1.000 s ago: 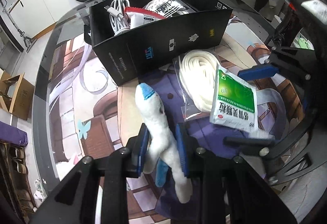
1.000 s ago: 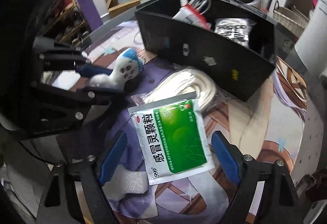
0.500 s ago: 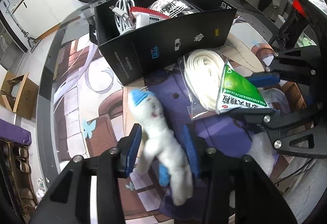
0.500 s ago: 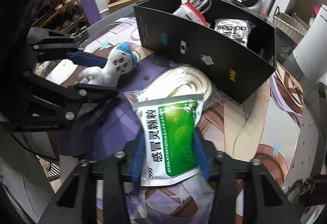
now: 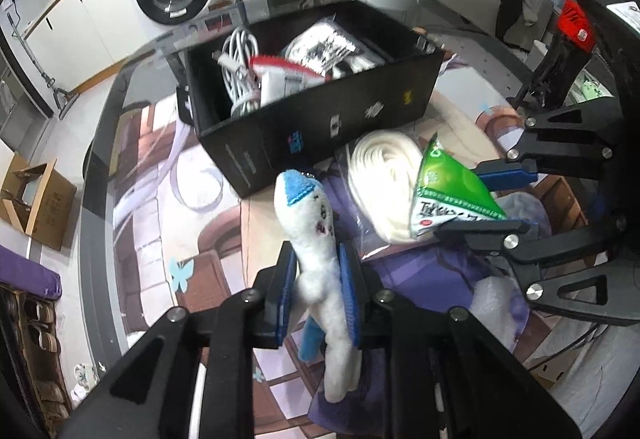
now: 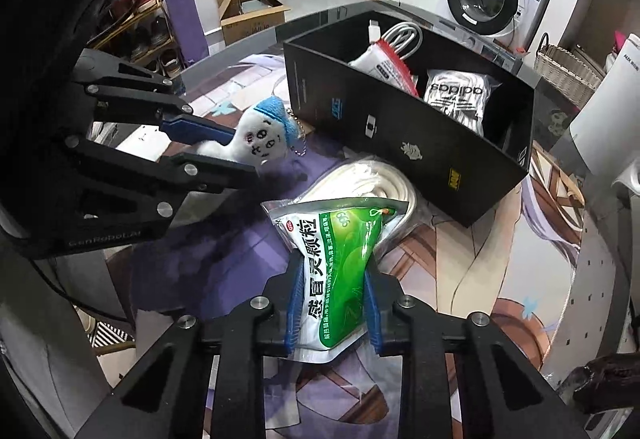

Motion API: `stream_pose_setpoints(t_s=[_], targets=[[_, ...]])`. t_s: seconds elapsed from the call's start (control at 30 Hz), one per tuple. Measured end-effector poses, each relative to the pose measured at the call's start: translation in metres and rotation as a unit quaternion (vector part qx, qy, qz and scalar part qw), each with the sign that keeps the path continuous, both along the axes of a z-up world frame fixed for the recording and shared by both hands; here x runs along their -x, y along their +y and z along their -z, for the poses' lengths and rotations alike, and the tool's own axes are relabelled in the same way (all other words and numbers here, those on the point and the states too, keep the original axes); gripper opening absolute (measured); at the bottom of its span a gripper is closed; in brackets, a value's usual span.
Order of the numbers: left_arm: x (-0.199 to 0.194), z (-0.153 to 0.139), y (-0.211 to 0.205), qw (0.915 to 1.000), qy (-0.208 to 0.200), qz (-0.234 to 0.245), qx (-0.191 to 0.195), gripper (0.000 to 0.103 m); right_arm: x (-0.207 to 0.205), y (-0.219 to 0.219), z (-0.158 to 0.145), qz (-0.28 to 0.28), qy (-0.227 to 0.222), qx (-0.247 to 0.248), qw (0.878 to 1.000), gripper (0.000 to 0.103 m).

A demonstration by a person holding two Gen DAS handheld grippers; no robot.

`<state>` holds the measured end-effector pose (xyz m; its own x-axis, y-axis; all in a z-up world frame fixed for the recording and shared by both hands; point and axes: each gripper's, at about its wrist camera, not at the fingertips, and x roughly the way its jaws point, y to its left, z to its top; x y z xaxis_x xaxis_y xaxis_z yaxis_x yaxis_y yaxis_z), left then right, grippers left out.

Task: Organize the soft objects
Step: 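Lift the plush toy with the left tool while the right tool lifts the green sachet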

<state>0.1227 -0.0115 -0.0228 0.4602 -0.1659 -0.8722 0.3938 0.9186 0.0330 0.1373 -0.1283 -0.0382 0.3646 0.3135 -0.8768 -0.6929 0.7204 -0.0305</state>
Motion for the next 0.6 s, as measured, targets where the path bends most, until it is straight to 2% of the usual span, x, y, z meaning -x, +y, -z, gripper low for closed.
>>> stream_pose_setpoints(t_s=[0.23, 0.37, 0.5, 0.6], targets=[[0.005, -0.022, -0.001, 0.9986, -0.050, 0.001, 0.018, 0.020, 0.004, -0.007, -0.025, 0.017, -0.044, -0.036, 0.998, 0.026], [0.010, -0.043, 0.004, 0.9939, -0.106, -0.011, 0.029, 0.020, 0.003, -0.011, -0.045, 0.027, -0.084, -0.063, 0.994, 0.026], [0.019, -0.064, 0.011, 0.9849, -0.164, -0.015, 0.053, 0.020, 0.010, -0.017, -0.066, 0.037, -0.132, -0.103, 0.985, 0.026], [0.031, -0.082, 0.016, 0.9732, -0.218, -0.012, 0.074, 0.020, 0.018, -0.021, -0.085, 0.048, -0.179, -0.128, 0.974, 0.026]])
